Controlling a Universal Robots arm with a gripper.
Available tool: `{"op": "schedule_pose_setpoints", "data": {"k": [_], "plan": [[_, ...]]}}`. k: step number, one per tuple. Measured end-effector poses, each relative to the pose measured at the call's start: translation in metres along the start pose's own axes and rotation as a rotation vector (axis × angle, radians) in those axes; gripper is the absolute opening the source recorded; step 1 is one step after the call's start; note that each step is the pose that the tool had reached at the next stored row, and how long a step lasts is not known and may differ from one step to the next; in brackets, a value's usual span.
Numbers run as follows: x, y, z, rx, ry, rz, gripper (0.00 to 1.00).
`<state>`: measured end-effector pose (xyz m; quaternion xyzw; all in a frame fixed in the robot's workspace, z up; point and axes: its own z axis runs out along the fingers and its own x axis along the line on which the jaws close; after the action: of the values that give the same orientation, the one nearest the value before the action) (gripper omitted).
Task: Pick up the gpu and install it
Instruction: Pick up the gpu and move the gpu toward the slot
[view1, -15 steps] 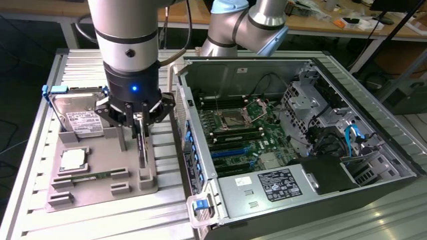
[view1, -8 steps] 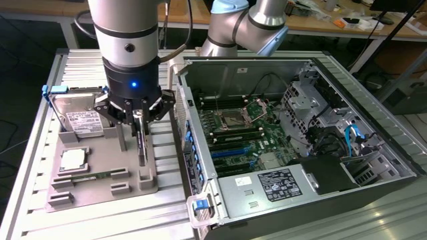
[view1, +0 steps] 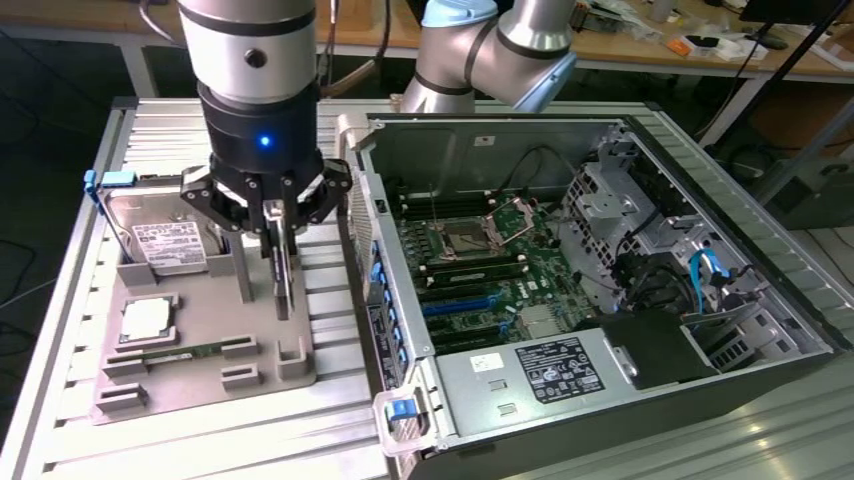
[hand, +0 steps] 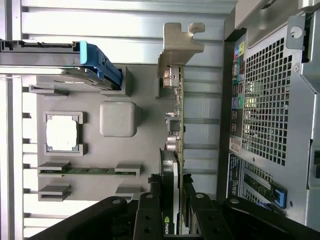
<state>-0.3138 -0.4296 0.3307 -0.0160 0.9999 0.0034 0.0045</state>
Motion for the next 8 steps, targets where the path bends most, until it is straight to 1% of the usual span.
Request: {"op": "schedule_pose_setpoints", "data": {"k": [8], "plan": [[0.000, 0.0007, -0.0312, 0.0046, 0.0001, 0.000, 0.27]]}}
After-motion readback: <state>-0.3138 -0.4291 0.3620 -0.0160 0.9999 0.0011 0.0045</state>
